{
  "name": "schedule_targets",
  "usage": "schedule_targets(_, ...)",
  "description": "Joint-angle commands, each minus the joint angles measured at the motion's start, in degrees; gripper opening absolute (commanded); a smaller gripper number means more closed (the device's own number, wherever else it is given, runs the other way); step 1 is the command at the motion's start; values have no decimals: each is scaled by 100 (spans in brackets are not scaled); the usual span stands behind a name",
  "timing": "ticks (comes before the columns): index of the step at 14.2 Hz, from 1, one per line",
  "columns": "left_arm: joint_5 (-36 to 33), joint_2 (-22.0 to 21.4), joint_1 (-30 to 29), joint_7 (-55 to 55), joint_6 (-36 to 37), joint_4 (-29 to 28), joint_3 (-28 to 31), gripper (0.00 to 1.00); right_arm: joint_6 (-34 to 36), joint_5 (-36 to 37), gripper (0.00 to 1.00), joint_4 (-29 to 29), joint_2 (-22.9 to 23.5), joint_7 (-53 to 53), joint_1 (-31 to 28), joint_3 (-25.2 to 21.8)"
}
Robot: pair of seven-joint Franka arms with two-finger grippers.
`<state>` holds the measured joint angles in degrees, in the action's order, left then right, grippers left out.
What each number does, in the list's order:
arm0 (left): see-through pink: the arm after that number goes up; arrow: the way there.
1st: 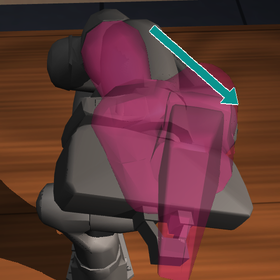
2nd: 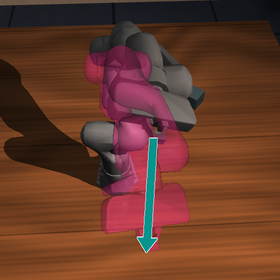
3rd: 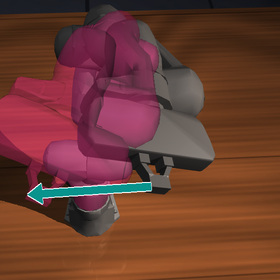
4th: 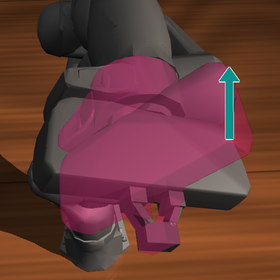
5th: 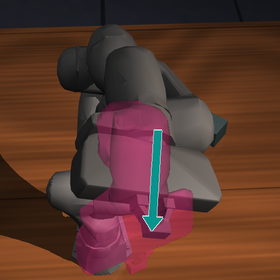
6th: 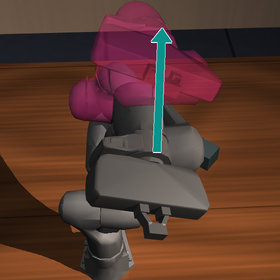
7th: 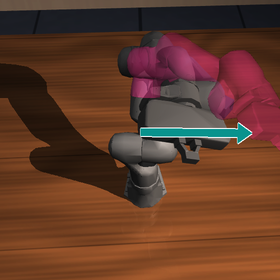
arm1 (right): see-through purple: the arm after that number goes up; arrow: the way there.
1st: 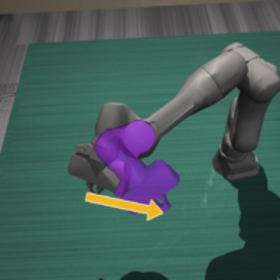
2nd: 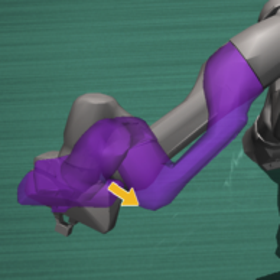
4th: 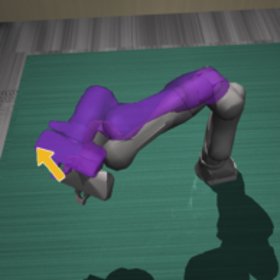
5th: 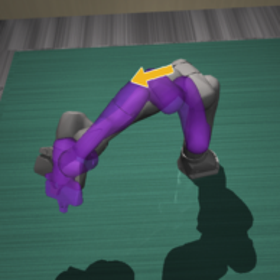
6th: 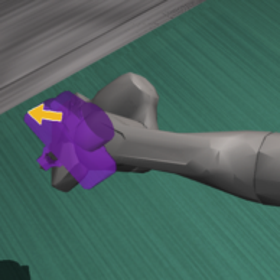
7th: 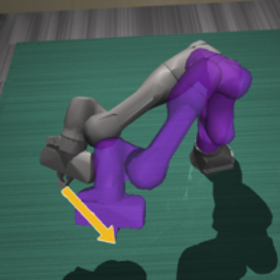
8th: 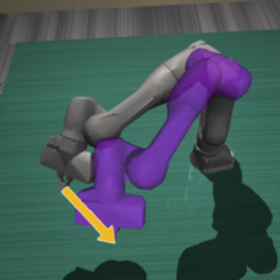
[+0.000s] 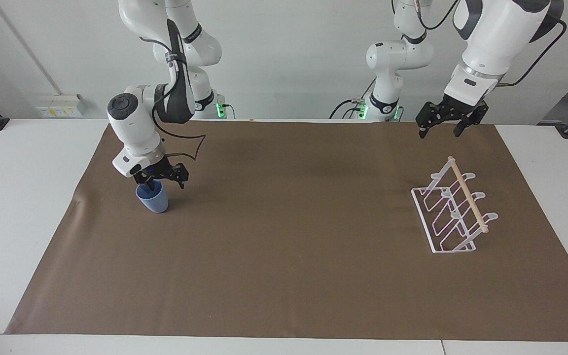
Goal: Hang cup on cup holder
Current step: 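Grasp the light blue cup rim with the right gripper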
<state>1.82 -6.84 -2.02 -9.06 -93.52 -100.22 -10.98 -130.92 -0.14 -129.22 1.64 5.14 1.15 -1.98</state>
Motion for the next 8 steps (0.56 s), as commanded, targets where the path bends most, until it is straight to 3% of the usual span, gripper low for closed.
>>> schedule_targets(1,-85,-168,-27,-52,-236,-226,-27,100,-162,14,77,-156,-76,75,-36,31)
schedule_targets(3,-77,-168,-27,-17,-290,-226,-27,100,-153,14,32,-156,-76,119,-53,31)
schedule_targets(5,-77,-168,-27,-8,-298,-226,-27,100,-144,23,0,-156,-76,180,-80,31)
schedule_targets(8,-77,-177,26,-78,-202,-243,-36,100,-162,14,0,-148,-76,172,-97,31)
